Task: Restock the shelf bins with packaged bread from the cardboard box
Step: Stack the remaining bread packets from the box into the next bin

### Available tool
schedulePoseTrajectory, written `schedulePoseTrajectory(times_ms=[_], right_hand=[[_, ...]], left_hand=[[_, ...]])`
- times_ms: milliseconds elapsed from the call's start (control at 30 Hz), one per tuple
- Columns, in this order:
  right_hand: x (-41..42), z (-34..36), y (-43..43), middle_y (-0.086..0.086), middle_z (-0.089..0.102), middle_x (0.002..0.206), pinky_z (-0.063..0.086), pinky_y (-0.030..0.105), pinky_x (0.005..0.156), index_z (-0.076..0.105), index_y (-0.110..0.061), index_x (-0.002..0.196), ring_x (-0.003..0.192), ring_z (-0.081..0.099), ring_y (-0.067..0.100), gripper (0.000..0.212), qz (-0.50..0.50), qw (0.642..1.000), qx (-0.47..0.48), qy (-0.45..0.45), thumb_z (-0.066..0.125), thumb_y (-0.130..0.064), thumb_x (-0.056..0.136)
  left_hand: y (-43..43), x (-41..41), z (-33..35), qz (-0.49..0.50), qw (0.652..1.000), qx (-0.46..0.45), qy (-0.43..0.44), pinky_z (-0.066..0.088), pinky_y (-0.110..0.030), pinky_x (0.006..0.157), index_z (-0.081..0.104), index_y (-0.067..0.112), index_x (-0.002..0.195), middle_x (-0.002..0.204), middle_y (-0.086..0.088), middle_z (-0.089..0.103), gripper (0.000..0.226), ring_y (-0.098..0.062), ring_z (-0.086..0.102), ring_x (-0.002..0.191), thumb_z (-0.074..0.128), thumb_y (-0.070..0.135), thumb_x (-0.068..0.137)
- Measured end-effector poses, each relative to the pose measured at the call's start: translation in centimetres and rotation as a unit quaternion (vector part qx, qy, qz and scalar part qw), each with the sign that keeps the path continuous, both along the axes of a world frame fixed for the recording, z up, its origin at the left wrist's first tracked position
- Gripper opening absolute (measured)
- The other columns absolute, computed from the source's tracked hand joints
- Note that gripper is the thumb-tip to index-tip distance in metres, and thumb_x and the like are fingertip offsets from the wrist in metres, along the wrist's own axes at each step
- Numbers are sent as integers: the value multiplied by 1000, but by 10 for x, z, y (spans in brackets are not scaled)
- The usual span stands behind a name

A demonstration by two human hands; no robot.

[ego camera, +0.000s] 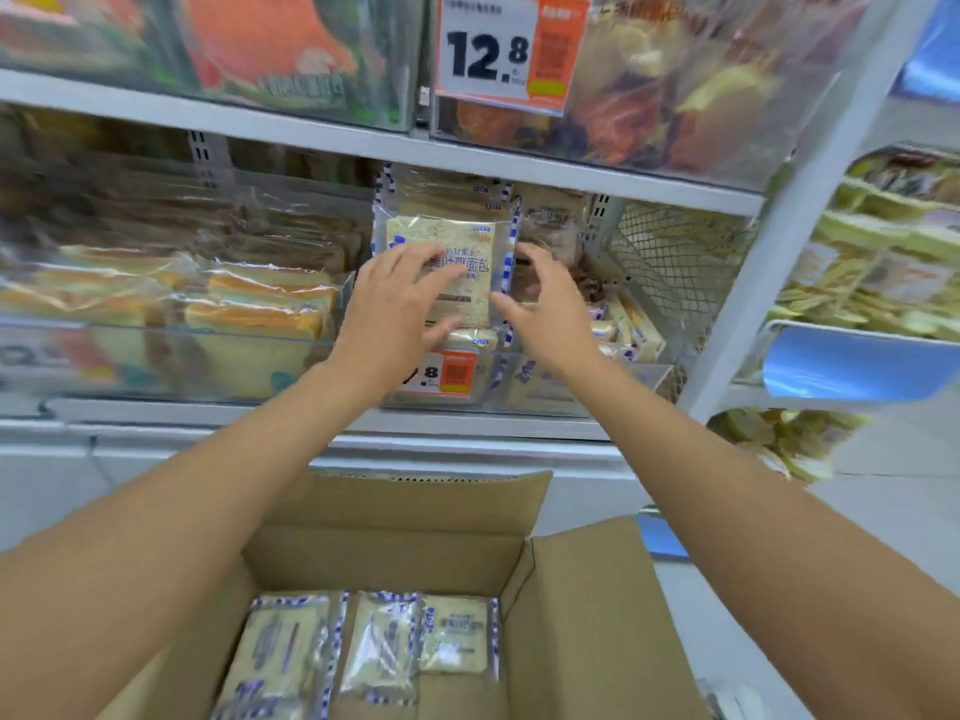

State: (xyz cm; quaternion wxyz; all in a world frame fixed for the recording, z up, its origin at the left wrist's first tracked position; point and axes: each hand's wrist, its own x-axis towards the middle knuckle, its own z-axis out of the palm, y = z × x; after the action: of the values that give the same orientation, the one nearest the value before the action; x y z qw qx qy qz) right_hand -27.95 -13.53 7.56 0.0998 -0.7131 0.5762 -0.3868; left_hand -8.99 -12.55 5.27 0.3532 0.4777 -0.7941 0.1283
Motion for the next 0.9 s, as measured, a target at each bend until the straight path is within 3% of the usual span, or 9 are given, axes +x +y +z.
schedulePoseTrajectory(times_ms=[100,200,267,367,500,633,733,800,900], right_hand=[[5,-4,13,5,48,134,42,32,100,44,-20,141,120,49,18,59,-47,999,1,-13,68,-30,88],[11,-21,42,3,52,112,46,30,82,55,-14,122,94,53,12,37,-56,996,-69,-11,65,-18,87],[14,-46,66,-3,51,97,39,21,70,59,-14,110,75,46,0,25,-14,998,-60,5,61,-11,86],[17,-107,97,-7,55,88,39,18,68,63,-18,102,71,49,0,17,42,997,57,32,59,-10,87],[12,-216,126,-8,59,97,40,13,74,66,-18,109,81,54,1,24,96,948,284,108,58,-7,89],[7,-322,133,10,58,132,39,24,96,57,-9,129,120,55,23,37,85,878,451,139,55,-8,92],[9,-383,137,14,24,158,14,31,119,29,-7,150,148,18,28,55,90,836,507,191,47,-15,99],[10,-416,147,7,1,163,3,39,122,9,-15,155,151,-1,27,63,97,807,533,232,41,-20,101],[16,-431,156,4,28,154,19,43,119,35,-16,146,143,23,33,55,54,851,463,243,50,-17,93]], left_hand=[[20,4,8,-13,1000,4,27,41,-47,99,62,17,122,127,-7,57,42,-27,52,118,73,24,82],[48,11,-14,-21,998,7,65,46,-40,79,65,14,107,106,-4,60,25,-24,56,95,70,19,83],[69,17,-47,-34,991,89,92,48,-39,76,64,15,107,101,1,57,22,-19,55,88,68,20,86],[98,31,-112,-5,964,247,94,50,-33,75,61,22,112,101,10,51,22,-9,52,84,64,29,91],[125,55,-199,46,903,419,79,47,-27,77,61,24,115,105,10,51,24,-5,51,82,61,33,93],[142,81,-265,93,847,513,104,46,-29,77,63,21,109,107,4,56,22,-10,58,79,64,34,91],[152,97,-294,123,816,553,118,47,-30,78,64,21,106,106,2,59,19,-15,61,78,67,29,89],[156,105,-307,137,799,570,131,51,-34,81,64,21,106,105,0,58,19,-16,60,79,68,27,88],[161,114,-321,139,783,586,157,53,-36,81,64,21,108,110,2,58,20,-14,61,82,68,27,89]])
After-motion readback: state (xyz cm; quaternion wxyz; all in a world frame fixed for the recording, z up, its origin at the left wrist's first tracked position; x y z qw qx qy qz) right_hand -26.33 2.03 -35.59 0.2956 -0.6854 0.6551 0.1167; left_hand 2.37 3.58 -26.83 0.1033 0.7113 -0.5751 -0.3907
